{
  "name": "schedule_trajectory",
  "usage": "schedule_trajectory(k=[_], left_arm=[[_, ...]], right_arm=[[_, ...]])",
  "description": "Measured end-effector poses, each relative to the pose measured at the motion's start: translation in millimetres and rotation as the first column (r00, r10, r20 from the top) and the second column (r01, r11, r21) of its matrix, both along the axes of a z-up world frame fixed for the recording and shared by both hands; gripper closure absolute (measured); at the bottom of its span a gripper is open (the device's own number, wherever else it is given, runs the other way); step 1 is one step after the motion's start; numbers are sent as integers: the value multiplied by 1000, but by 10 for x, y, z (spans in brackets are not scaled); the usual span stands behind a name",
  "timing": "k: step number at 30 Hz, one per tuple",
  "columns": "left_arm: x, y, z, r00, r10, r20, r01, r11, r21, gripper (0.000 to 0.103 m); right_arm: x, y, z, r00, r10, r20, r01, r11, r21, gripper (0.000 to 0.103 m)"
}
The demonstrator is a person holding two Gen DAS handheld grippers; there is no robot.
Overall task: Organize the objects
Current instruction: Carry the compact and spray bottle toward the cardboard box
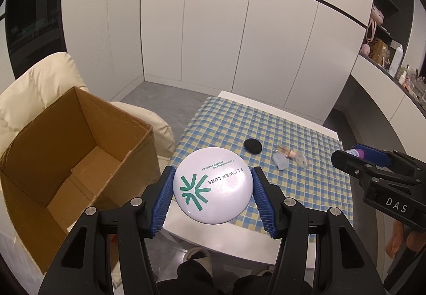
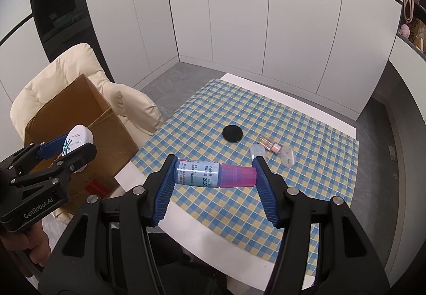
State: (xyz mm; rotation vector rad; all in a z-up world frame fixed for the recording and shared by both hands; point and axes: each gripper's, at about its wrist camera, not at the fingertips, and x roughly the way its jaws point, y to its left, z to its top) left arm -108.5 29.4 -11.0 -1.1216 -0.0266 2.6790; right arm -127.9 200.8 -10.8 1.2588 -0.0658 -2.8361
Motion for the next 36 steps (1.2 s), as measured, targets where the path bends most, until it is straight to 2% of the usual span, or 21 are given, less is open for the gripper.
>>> schedule_trajectory(k=[36], left_arm=[[123,-740,22,988,153,0,-153,988,2,45]], right_arm=[[-243,-803,28,991,130,-13,-130,992,-3,43]])
